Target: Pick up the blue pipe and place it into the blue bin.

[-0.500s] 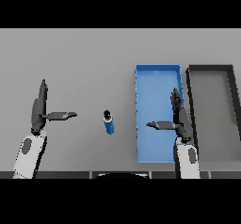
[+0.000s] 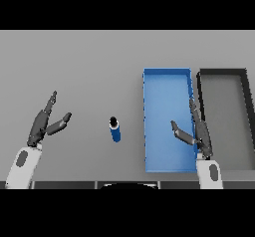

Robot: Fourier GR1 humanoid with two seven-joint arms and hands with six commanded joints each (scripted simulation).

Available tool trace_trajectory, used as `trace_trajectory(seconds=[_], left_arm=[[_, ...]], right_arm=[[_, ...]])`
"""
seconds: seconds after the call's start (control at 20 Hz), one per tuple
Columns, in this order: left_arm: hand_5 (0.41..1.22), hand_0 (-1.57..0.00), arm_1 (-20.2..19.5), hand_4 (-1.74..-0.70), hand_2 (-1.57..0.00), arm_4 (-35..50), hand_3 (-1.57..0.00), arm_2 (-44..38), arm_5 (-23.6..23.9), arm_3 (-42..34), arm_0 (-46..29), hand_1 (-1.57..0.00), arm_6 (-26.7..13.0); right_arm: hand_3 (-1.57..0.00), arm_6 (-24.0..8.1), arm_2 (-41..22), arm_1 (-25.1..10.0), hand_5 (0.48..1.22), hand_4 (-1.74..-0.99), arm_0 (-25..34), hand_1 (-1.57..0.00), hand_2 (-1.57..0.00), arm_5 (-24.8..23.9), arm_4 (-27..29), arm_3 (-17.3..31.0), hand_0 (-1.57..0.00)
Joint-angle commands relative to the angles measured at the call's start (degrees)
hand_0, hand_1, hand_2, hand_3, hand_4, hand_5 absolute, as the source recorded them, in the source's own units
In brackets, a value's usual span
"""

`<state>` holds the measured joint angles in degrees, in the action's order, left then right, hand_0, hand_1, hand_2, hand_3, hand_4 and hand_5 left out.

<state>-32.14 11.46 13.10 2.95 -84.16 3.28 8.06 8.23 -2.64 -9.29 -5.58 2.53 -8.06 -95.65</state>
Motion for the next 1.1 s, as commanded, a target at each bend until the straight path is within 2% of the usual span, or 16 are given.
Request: trace_trajectory(seconds=[0.0,0.05,0.15,0.25,0.35,0.4,0.6,0.75,0.85,0.9,1.05], left_arm=[[0.592,0.00,-0.5,-0.96,0.00,-0.2,0.00,0.1,-0.6,0.0,-0.2,0.00,0.4],[0.595,0.00,-0.5,-0.96,0.00,-0.2,0.00,0.7,-1.4,0.2,0.3,0.00,-0.2],[0.593,0.00,-1.8,-0.96,0.00,1.2,0.00,0.5,-3.4,-1.6,-1.4,0.00,1.7],[0.584,0.00,-3.4,-0.98,0.00,2.0,0.00,1.3,-6.4,-3.3,-2.0,0.00,2.2],[0.561,0.00,-4.8,-1.01,0.00,1.7,0.00,3.2,-9.0,-5.7,-3.0,0.00,1.1],[0.549,0.00,-5.7,-1.03,0.00,1.8,0.00,4.0,-10.4,-6.8,-3.3,0.00,0.8],[0.497,0.00,-3.7,-1.11,0.00,-0.1,0.00,10.0,-12.9,-10.9,-4.7,0.00,-3.1],[0.464,0.00,-1.0,-1.14,0.00,-3.3,0.00,13.5,-12.5,-10.7,-3.3,0.00,-5.8],[0.450,0.00,0.9,-1.14,0.00,-4.2,0.00,15.1,-13.0,-10.0,-2.6,0.00,-5.7],[0.452,0.00,2.1,-1.14,0.00,-4.2,0.00,15.6,-13.1,-9.3,-1.5,0.00,-6.4],[0.456,0.00,5.5,-1.15,0.00,-6.0,0.00,17.3,-12.4,-7.2,-0.4,0.00,-4.8]], right_arm=[[0.00,0.3,-0.6,-0.1,0.622,-1.193,-1.0,0.00,0.00,0.1,-0.6,-1.1,0.00],[0.00,-0.7,-0.5,-0.3,0.623,-1.196,-0.5,0.00,0.00,0.2,-0.6,-0.8,0.00],[0.00,-1.7,-0.3,-0.9,0.625,-1.203,-0.4,0.00,0.00,0.4,-0.5,-1.2,0.00],[0.00,-1.4,-0.7,-0.6,0.621,-1.192,-0.5,0.00,0.00,0.5,-0.6,-1.3,0.00],[0.00,-2.1,-1.0,-0.5,0.617,-1.180,0.0,0.00,0.00,0.5,-0.8,-1.5,0.00],[0.00,-1.4,-1.0,-0.6,0.616,-1.179,-0.4,0.00,0.00,0.7,-0.9,-1.1,0.00],[0.00,-2.3,-0.9,-1.2,0.617,-1.164,-0.3,0.00,0.00,0.4,-1.5,-1.6,0.00],[0.00,-2.3,-1.2,-0.4,0.619,-1.189,-0.7,0.00,0.00,0.7,-0.9,-1.6,0.00],[0.00,-2.9,-0.4,-0.5,0.615,-1.197,-0.3,0.00,0.00,0.6,-0.3,-1.1,0.00],[0.00,-2.2,-0.9,-0.3,0.618,-1.205,-0.6,0.00,0.00,0.5,-0.6,-1.7,0.00],[0.00,-1.7,-1.0,-0.2,0.626,-1.217,-1.3,0.00,0.00,0.9,-0.3,-2.3,0.00]])
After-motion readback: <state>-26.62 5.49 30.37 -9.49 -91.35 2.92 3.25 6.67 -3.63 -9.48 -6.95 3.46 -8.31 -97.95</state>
